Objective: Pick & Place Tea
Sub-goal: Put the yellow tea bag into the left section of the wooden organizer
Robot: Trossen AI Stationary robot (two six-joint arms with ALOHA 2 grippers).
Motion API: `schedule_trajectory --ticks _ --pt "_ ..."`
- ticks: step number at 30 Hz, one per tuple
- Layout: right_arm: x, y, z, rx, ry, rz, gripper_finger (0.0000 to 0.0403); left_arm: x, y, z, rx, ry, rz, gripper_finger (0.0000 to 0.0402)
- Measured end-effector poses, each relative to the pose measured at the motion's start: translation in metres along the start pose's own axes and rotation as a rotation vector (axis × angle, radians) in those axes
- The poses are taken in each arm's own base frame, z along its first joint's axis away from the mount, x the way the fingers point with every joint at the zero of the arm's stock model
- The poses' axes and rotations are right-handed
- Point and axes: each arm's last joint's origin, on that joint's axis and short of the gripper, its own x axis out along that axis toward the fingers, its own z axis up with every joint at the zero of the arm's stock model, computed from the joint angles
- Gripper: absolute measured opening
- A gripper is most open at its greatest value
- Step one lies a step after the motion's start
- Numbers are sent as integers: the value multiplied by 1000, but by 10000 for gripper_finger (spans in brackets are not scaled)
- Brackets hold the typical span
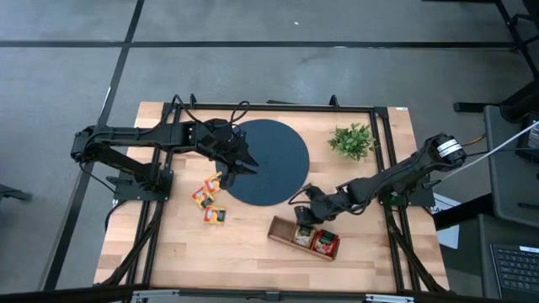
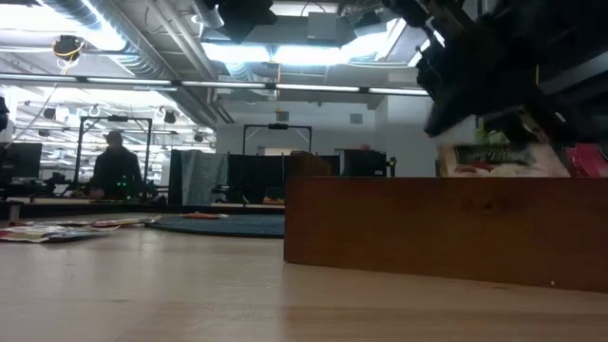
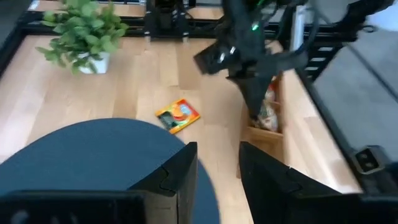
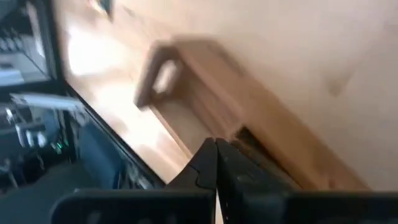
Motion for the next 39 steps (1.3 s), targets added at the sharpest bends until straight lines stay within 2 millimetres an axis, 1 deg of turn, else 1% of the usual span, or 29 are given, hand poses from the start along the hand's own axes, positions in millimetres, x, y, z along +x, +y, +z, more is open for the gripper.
schedule_trajectory --ticks 2,4,7,12,14,16,20,25,29,31,34,39 --pt "-9 3 2 -10 -66 3 2 6 -2 -1 2 15 31 109" --pt "-21 7 4 -15 -126 -29 2 15 -3 -3 2 39 37 99" --pt "-46 13 6 -30 -182 -135 2 31 -4 -2 -22 53 21 80" --pt "-85 20 7 -54 -199 -326 3 60 5 4 -67 39 17 43" --pt "-94 20 7 -62 -203 -386 3 72 10 7 -67 12 6 25" --pt "-97 18 8 -68 -203 -428 4 86 13 5 -66 3 7 9" --pt "-96 11 8 -69 -188 -461 4 116 20 -1 -70 -20 4 4" --pt "-90 1 8 -57 -179 -501 4 155 27 -18 -127 -8 -22 3" --pt "-85 -8 9 -32 -217 -509 4 180 29 -33 -152 12 -28 3" --pt "-78 -13 11 -33 -248 -484 3 184 30 -39 -158 42 -5 3" --pt "-63 -24 15 -15 -274 -417 3 185 31 -41 -148 56 31 3" --pt "-36 -56 28 42 -295 -311 2 185 32 -43 -152 68 42 3"
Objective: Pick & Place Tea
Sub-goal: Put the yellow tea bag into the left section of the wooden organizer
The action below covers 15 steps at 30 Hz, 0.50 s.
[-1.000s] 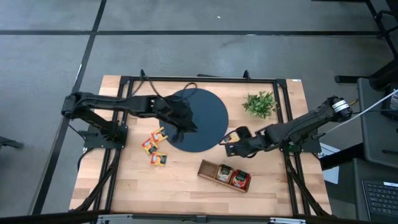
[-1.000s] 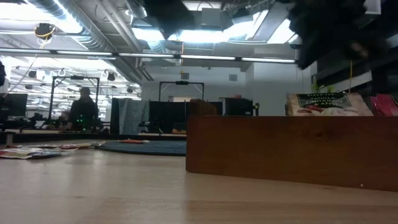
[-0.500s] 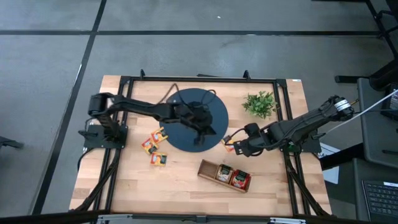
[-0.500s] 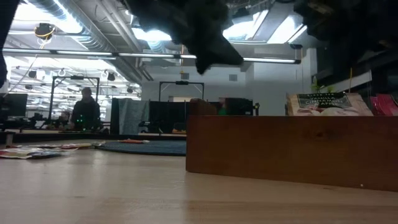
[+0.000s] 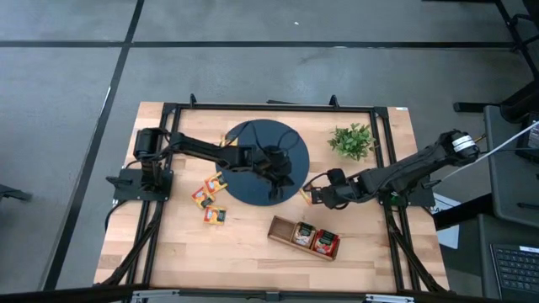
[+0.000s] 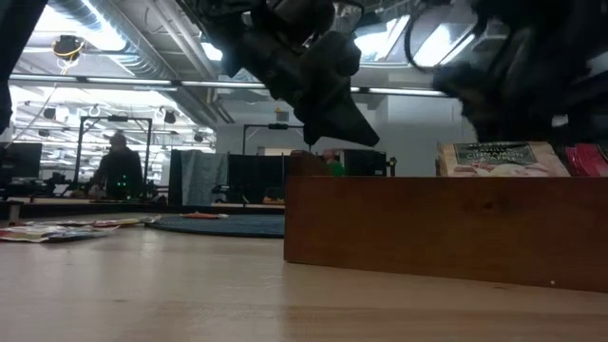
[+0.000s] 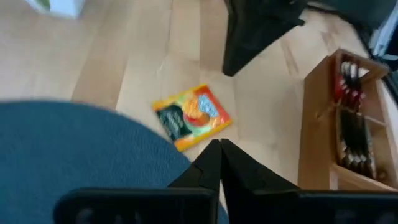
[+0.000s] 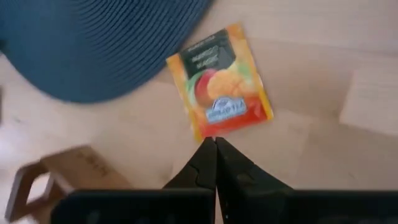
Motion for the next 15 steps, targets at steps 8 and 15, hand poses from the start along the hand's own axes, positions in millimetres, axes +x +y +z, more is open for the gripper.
schedule_trajectory --ticks 8,15 --pt "29 -33 10 57 -5 21 1 0 -1 -3 -211 42 -32 3" --pt "40 -42 16 -12 22 49 1 0 0 -3 -417 40 -14 7"
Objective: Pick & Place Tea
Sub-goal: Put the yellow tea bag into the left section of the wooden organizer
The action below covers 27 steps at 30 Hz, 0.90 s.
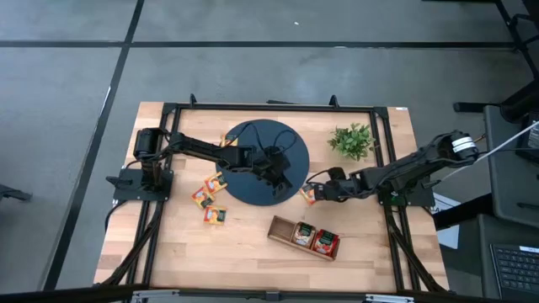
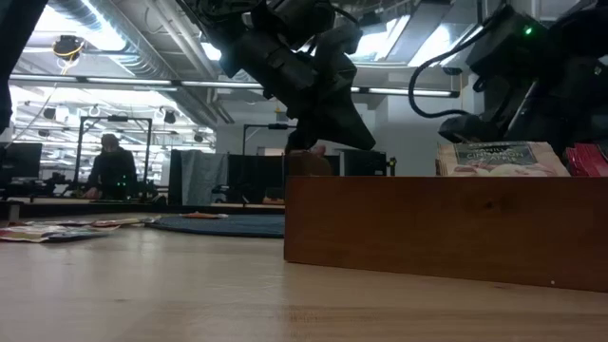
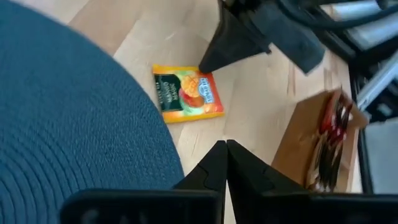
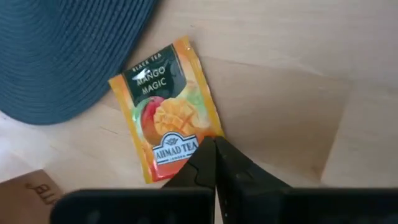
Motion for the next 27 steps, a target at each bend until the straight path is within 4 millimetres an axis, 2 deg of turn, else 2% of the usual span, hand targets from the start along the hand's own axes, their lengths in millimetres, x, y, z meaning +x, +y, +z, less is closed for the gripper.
schedule_trajectory --ticks 4,11,19,27 --pt "8 2 2 -74 -8 3 1 0 1 0 -130 0 7 25" --pt "23 5 0 -146 -32 19 1 0 1 -2 -335 16 18 79" --pt "26 11 1 -187 -63 89 1 0 4 -9 -482 54 84 134" --pt "26 11 1 -205 -70 92 1 32 20 -25 -603 118 92 152"
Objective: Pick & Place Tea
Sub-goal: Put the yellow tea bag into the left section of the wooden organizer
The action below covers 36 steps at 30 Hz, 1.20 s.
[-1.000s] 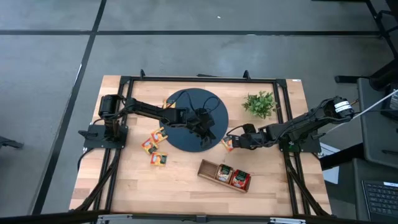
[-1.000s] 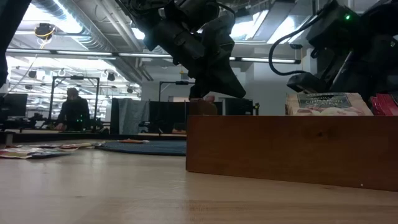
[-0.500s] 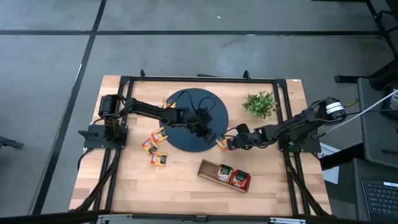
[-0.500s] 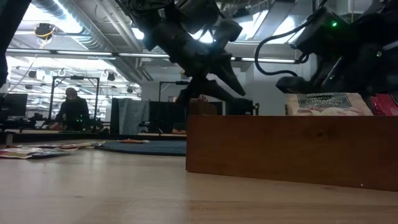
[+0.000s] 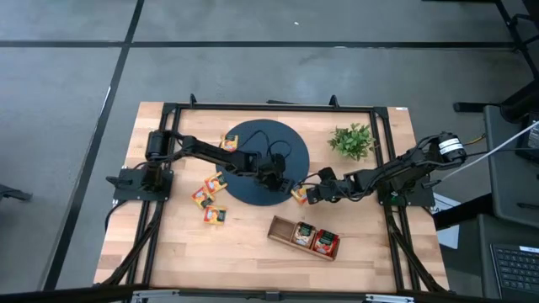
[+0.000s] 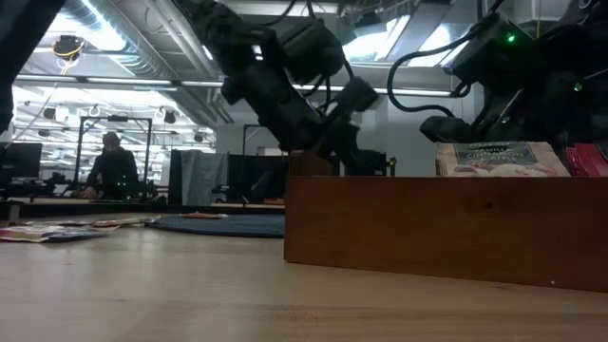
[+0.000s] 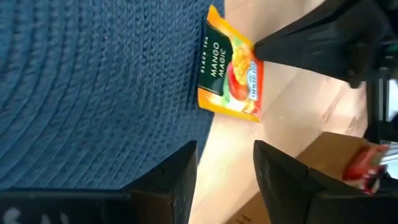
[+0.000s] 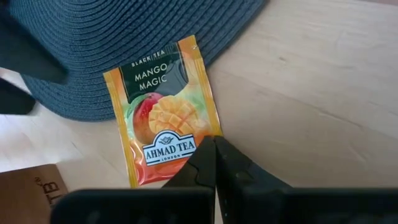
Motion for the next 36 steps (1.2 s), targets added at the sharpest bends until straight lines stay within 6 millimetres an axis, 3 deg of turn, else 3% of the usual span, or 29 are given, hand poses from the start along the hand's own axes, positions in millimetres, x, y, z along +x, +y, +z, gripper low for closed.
schedule_trajectory --ticks 9,36 --pt "0 1 0 -24 2 6 0 5 3 3 -47 -73 14 153" --pt "0 3 1 -23 -18 36 0 32 15 9 -199 -49 -64 140"
